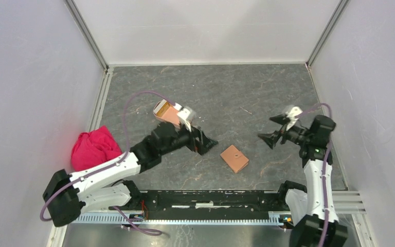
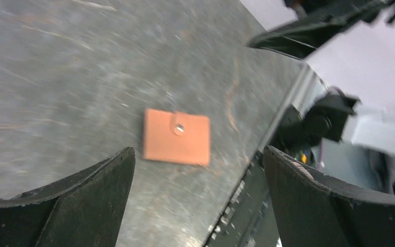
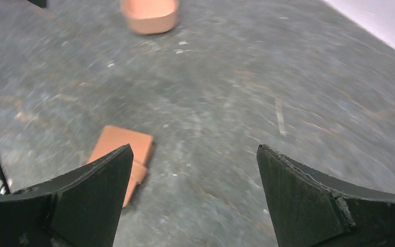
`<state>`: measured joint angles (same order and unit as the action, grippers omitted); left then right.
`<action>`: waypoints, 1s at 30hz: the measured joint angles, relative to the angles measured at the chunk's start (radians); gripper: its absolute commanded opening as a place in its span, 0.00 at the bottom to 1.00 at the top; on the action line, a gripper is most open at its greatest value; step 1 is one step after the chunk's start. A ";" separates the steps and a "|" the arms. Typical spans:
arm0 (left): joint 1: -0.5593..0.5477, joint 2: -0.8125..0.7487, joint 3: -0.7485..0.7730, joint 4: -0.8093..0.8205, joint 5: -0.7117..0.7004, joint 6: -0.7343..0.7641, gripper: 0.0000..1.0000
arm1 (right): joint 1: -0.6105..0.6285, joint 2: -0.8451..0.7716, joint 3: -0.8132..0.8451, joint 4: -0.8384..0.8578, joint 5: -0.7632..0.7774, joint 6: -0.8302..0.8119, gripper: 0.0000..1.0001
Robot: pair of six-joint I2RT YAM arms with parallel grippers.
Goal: Put the credit cards into the card holder
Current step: Open the card holder at the center of the board.
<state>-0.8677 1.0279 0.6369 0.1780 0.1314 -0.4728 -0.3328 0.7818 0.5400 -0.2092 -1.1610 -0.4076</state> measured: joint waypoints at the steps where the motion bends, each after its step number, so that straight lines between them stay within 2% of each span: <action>1: -0.050 0.014 -0.012 0.023 -0.012 -0.001 1.00 | 0.064 0.010 0.002 -0.037 0.018 -0.059 0.98; 4: -0.140 0.049 -0.074 0.117 -0.029 -0.021 1.00 | 0.231 0.041 0.014 -0.112 0.089 -0.192 0.98; 9: -0.142 0.087 -0.195 0.260 -0.100 -0.134 0.98 | 0.423 0.174 0.032 -0.163 0.208 -0.317 0.90; 15: -0.142 0.138 -0.245 0.363 -0.161 -0.283 0.87 | 0.593 0.238 0.010 -0.176 0.374 -0.385 0.77; 20: -0.142 0.199 -0.261 0.435 -0.186 -0.396 0.75 | 0.670 0.238 0.007 -0.174 0.442 -0.430 0.64; 30: -0.142 0.320 -0.262 0.504 -0.192 -0.509 0.70 | 0.745 0.295 0.002 -0.175 0.497 -0.473 0.55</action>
<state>-1.0096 1.3479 0.3752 0.6815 -0.0605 -0.9813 0.4118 1.0767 0.5419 -0.3843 -0.6640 -0.8806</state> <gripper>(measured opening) 0.716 0.574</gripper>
